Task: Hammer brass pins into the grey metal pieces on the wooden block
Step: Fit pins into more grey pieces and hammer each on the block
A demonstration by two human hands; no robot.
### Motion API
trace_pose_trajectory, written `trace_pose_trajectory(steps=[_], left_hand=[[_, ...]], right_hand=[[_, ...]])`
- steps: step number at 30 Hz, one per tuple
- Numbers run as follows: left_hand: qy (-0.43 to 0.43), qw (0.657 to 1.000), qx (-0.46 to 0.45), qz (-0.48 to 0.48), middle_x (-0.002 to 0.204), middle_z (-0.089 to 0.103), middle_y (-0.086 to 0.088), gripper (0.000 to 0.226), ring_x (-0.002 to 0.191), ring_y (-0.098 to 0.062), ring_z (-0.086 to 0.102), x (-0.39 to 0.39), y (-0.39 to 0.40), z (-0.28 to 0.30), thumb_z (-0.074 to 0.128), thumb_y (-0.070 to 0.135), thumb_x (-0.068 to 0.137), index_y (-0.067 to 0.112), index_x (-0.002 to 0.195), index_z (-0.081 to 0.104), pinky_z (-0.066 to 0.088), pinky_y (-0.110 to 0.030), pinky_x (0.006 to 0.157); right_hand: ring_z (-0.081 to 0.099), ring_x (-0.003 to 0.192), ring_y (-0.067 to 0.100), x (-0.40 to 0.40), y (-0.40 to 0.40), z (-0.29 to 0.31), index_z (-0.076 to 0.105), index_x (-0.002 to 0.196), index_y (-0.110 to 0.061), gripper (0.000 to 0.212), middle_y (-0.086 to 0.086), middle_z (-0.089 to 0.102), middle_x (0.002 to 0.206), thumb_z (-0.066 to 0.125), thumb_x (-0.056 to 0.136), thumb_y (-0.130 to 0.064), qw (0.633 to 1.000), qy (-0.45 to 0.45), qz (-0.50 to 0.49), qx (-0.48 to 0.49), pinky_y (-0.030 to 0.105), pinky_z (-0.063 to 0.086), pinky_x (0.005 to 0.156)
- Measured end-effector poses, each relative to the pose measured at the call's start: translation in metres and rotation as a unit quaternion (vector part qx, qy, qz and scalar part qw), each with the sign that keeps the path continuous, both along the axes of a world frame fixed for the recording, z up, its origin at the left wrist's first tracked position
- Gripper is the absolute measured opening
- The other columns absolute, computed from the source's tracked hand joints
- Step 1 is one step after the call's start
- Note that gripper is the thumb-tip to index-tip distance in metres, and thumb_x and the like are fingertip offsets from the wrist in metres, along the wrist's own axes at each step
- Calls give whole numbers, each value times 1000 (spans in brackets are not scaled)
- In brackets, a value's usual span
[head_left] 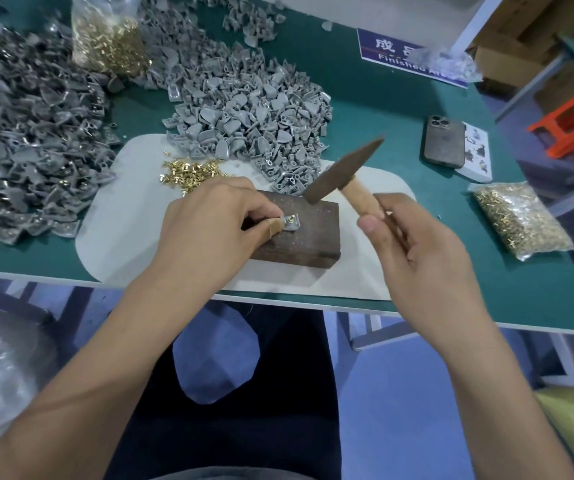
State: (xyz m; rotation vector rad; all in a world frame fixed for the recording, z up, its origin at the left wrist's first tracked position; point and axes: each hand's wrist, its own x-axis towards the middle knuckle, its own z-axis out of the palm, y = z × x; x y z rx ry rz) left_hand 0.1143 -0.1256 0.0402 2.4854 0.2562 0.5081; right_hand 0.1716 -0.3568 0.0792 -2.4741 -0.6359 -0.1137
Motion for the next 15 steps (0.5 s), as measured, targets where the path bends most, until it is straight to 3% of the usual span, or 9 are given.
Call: trace_pose_trajectory(steps=[4, 6, 8, 11, 15], left_hand=[[6, 1000, 2, -1, 77, 61, 17, 3, 81, -6, 52, 0, 1, 1, 77, 43, 83, 41, 84, 75, 46, -30, 63], [7, 1000, 10, -2, 77, 60, 19, 3, 80, -4, 51, 1, 2, 2, 76, 44, 84, 41, 85, 75, 41, -26, 60], [5, 1000, 12, 0, 77, 60, 20, 4, 79, -4, 50, 1, 3, 2, 76, 45, 83, 42, 85, 75, 38, -22, 60], [5, 1000, 14, 1, 77, 61, 19, 3, 80, -5, 51, 1, 2, 3, 77, 43, 83, 41, 85, 75, 39, -27, 61], [10, 1000, 18, -10, 73, 56, 24, 5, 78, -3, 49, 2, 5, 3, 78, 43, 83, 42, 87, 76, 36, -27, 60]], right_hand=[[43, 65, 19, -9, 9, -7, 53, 113, -38, 18, -15, 52, 65, 44, 104, -50, 998, -25, 4, -51, 35, 38, 58], [48, 66, 23, -12, 12, -8, 55, 108, -36, 19, -12, 54, 65, 43, 103, -50, 997, -13, 4, -70, 36, 42, 58], [52, 65, 22, -12, 10, -5, 55, 104, -36, 19, -12, 57, 67, 42, 103, -51, 998, -33, -12, -49, 37, 47, 58], [44, 61, 17, -16, 12, -9, 55, 106, -36, 15, -16, 51, 66, 46, 103, -49, 999, -46, -27, -1, 35, 42, 54], [47, 66, 27, -25, 19, -16, 56, 108, -35, 16, -9, 50, 66, 48, 103, -47, 999, -10, -9, -32, 40, 46, 58]])
